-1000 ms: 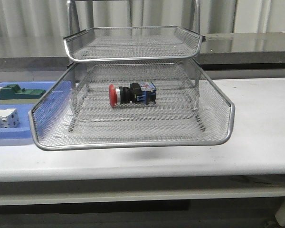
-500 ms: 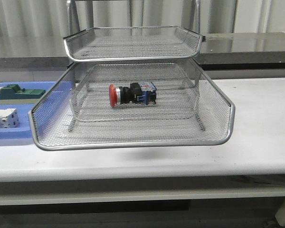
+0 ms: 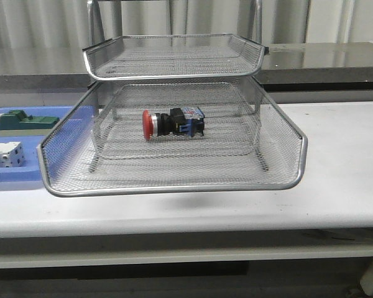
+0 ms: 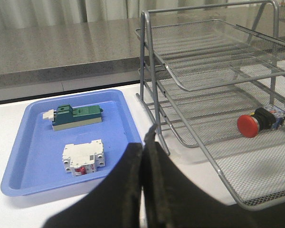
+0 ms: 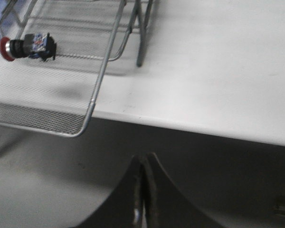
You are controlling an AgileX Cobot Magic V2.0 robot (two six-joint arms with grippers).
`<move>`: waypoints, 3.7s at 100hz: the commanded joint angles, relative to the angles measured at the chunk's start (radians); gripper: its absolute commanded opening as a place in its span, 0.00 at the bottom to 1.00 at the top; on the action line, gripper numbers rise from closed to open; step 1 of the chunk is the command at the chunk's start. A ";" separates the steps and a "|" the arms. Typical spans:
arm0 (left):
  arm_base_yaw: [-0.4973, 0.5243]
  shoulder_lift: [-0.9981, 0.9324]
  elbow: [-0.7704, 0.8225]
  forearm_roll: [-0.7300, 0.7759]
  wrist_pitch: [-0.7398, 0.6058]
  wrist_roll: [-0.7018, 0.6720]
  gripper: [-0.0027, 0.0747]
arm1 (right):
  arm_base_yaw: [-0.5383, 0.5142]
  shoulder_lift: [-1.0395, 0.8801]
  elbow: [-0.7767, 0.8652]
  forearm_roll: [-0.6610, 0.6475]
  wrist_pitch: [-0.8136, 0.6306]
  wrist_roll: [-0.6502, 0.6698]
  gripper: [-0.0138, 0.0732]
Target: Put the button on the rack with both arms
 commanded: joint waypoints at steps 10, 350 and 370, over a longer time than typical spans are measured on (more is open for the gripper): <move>0.002 0.009 -0.027 -0.031 -0.064 -0.003 0.01 | 0.054 0.163 -0.034 0.219 -0.068 -0.203 0.08; 0.002 0.009 -0.023 -0.031 -0.065 -0.003 0.01 | 0.441 0.608 -0.352 -0.455 -0.309 0.131 0.09; 0.002 0.009 -0.023 -0.031 -0.065 -0.003 0.01 | 0.441 0.429 -0.256 -0.661 -0.272 0.335 0.09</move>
